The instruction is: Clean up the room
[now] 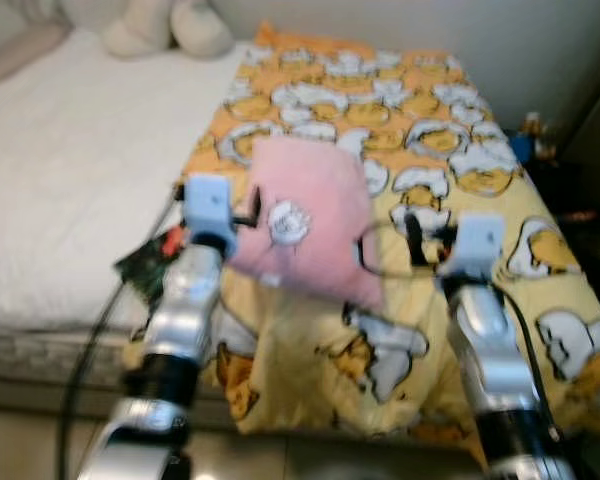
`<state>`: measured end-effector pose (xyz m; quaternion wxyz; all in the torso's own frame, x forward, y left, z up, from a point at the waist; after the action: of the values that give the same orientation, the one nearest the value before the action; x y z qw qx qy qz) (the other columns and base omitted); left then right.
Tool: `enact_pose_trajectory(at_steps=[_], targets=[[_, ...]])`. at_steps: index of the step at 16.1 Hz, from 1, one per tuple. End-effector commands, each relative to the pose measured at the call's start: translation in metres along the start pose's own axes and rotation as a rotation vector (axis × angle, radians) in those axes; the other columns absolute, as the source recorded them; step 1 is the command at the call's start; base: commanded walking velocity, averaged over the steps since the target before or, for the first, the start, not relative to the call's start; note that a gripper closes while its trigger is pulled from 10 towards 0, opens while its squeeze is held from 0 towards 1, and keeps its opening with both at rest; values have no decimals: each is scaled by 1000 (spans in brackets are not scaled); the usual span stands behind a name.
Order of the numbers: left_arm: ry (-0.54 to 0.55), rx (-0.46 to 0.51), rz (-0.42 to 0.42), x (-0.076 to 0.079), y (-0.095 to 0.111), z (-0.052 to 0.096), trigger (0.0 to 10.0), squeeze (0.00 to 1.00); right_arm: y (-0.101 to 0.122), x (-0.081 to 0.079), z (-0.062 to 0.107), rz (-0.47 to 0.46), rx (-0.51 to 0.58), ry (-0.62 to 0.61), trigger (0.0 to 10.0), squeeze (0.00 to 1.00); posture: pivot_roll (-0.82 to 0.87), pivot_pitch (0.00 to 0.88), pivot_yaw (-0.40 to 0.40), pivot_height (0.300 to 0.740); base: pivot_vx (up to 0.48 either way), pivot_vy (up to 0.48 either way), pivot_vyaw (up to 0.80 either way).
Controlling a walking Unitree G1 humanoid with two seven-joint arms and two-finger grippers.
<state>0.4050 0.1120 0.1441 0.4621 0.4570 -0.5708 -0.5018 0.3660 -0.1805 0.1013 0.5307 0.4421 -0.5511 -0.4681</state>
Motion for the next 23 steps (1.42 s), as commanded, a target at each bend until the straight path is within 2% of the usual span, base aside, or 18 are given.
enact_pose_trajectory(at_steps=[1,3,7,9,11,12,13,14,15,17,18,21,23], targets=[[-4,-6,-33,-5,0,-1,10000,0,0,-9,-1,-26,-10,22,10000,0,-38,0,12,740,0,0,0],[-31,-3,-61,-2,3,-3,10000,0,-4,-13,0,-19,-22,25,10000,0,-35,0,21,740,0,0,0],[20,29,-111,-21,19,-9,10000,0,1,-26,-5,-35,-7,59,10000,0,-31,0,34,740,0,0,-312],[8,66,-80,-25,37,-16,10000,0,10,-23,-11,-53,17,50,10000,0,-22,0,25,740,0,0,0],[-15,50,-102,-27,56,-33,10000,0,21,-12,-23,-67,42,21,10000,0,-15,0,23,740,0,0,0],[-14,72,-107,-32,64,-35,10000,0,27,-2,-26,-66,56,-9,10000,0,-28,0,29,740,0,0,0],[-27,89,-112,-34,65,-30,10000,0,34,3,-22,-27,86,-23,10000,0,-34,0,34,740,0,0,0],[-53,76,-60,-28,45,-5,10000,0,35,9,3,43,118,-55,10000,0,-33,0,30,740,0,0,0],[-69,60,-19,-22,29,15,10000,0,30,12,23,87,110,-72,10000,0,-31,0,28,740,0,0,0],[-36,32,-14,-19,7,37,10000,0,9,6,45,100,50,-41,10000,0,-40,0,24,740,0,0,-800],[45,57,24,-21,5,40,10000,0,-7,-7,45,73,10,7,10000,0,-38,0,21,740,0,0,0],[54,105,-18,-11,20,34,10000,0,11,-17,24,36,53,41,10000,0,-25,0,7,740,0,0,0],[44,117,-16,-8,25,41,10000,0,22,-17,17,28,80,56,10000,0,-18,0,5,740,0,0,0]])
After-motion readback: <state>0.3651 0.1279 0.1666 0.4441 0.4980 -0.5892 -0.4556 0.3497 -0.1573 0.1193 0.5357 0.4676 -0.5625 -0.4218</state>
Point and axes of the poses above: a point about 5 cm out from each wrist's last joint towards the gripper, its own z axis pointing back from the gripper into the wrist, its own y axis along the axis of the wrist's last joint, x = y × z, the point moved 6 cm from there along -z, pointing out of the wrist towards the gripper, and after that the axes turned 9 degrees about z, right-handed, at the moved point
